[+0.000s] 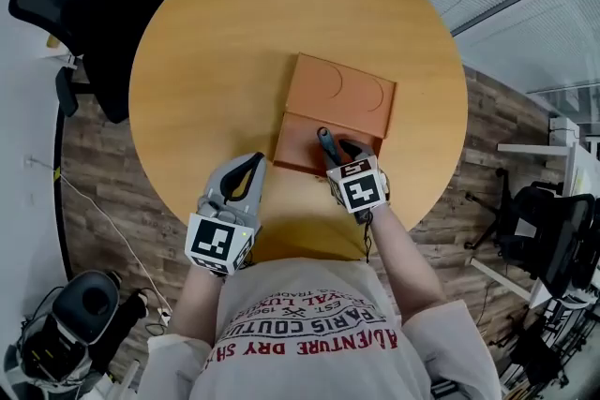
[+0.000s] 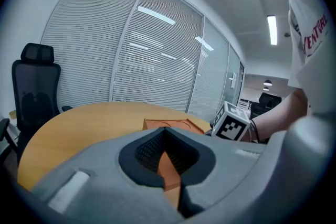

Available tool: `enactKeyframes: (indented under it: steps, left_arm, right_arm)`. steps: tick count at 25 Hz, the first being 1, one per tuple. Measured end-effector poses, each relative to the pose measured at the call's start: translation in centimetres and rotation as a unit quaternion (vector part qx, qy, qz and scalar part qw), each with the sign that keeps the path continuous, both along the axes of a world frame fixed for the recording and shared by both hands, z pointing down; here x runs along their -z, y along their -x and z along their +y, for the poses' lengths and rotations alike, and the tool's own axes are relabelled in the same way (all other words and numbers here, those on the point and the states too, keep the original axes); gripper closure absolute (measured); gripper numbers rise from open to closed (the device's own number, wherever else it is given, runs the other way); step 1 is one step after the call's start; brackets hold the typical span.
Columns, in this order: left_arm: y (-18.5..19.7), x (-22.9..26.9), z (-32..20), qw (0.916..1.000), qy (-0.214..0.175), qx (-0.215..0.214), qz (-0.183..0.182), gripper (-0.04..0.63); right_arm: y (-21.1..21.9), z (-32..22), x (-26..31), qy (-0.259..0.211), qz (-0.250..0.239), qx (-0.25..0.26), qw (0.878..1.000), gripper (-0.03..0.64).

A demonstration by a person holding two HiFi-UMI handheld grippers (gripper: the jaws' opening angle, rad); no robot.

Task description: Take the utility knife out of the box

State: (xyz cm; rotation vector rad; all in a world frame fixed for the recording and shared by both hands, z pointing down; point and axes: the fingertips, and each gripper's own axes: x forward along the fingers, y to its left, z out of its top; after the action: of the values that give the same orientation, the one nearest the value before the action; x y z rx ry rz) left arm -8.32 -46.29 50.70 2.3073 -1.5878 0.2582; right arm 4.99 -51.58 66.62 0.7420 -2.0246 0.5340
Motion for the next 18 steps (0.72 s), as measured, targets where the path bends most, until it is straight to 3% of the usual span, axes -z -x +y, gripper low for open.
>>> enactKeyframes:
  steps: [7, 12, 18]
  left_arm:
    - [1.8, -1.4, -0.1, 0.9996, 0.021, 0.014, 0.015, 0.6]
    - [2.4, -1.8, -0.4, 0.9994, 0.027, 0.013, 0.019, 0.6]
    - [1.8, -2.1, -0.5, 0.9993, 0.029, -0.002, 0.023, 0.6]
  right_arm:
    - [0.6, -0.2, -3.0, 0.045, 0.052, 0.004, 0.998, 0.456]
    - [0.7, -0.3, -3.3, 0.044, 0.084, 0.021, 0.995, 0.476]
    - [0.9, -0.4, -3.4, 0.039, 0.081, 0.035, 0.995, 0.477]
